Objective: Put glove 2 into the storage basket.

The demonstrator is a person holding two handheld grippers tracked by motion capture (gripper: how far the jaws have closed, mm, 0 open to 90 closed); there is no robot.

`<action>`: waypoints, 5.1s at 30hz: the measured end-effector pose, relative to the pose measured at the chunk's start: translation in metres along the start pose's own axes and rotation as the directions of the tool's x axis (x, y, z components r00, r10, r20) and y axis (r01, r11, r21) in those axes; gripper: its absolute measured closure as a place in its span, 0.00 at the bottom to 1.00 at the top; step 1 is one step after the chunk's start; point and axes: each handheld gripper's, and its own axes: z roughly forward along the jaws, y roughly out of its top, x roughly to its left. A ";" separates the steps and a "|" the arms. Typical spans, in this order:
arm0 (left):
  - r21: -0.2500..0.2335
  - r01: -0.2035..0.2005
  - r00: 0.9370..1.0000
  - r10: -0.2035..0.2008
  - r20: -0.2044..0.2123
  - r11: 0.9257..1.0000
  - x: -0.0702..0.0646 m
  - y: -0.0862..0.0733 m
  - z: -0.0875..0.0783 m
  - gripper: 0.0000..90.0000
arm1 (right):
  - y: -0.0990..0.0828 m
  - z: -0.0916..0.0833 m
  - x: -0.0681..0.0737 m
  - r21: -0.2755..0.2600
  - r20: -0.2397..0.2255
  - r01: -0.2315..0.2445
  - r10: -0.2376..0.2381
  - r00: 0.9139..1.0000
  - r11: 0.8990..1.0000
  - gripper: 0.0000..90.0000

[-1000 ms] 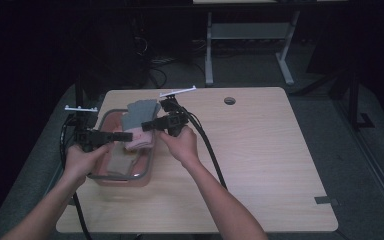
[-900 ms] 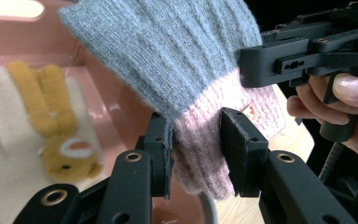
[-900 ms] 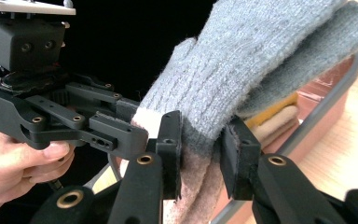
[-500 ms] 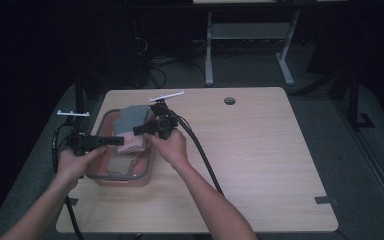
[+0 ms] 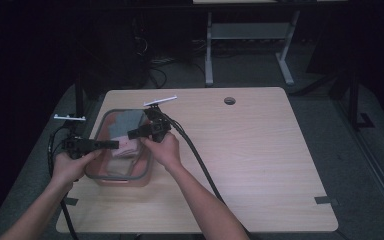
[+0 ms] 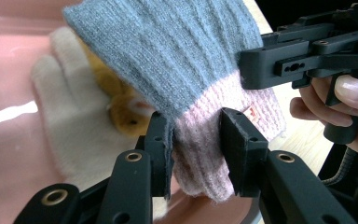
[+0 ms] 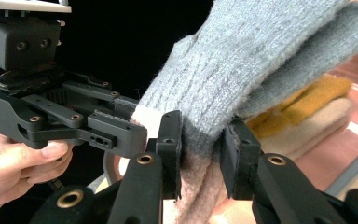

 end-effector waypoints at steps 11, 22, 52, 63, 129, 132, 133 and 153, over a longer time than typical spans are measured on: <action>0.051 0.029 0.999 -0.028 -0.023 0.998 0.017 -0.007 0.001 0.71 | -0.006 0.021 -0.005 0.037 0.003 -0.009 0.009 1.000 0.999 0.79; 0.127 0.056 0.995 -0.045 -0.086 0.990 0.028 -0.013 0.010 0.71 | -0.014 0.040 -0.009 0.091 0.033 -0.011 0.008 0.999 0.996 0.79; 0.097 0.040 0.982 -0.021 -0.189 0.994 0.020 -0.005 0.003 0.65 | -0.007 0.023 -0.003 0.086 0.077 0.021 -0.028 0.997 0.996 0.70; 0.058 0.023 0.980 -0.011 -0.198 0.998 0.013 0.001 -0.003 0.62 | -0.004 0.005 -0.005 0.066 0.068 0.027 -0.032 0.997 0.997 0.70; 0.018 -0.104 0.994 0.104 -0.039 0.994 -0.048 0.021 0.036 0.58 | -0.043 -0.118 -0.067 -0.099 0.102 -0.058 0.068 0.992 0.993 0.53; 0.021 -0.113 0.993 0.114 -0.032 0.993 -0.051 0.023 0.039 0.58 | -0.046 -0.123 -0.070 -0.104 0.103 -0.062 0.072 0.992 0.993 0.52; 0.014 -0.112 0.993 0.113 -0.028 0.994 -0.053 0.023 0.040 0.58 | -0.047 -0.124 -0.071 -0.107 0.103 -0.065 0.076 0.992 0.992 0.52; 0.045 -0.172 0.985 0.171 0.029 0.984 -0.085 0.026 0.068 0.54 | -0.064 -0.157 -0.089 -0.142 0.120 -0.097 0.115 0.986 0.985 0.49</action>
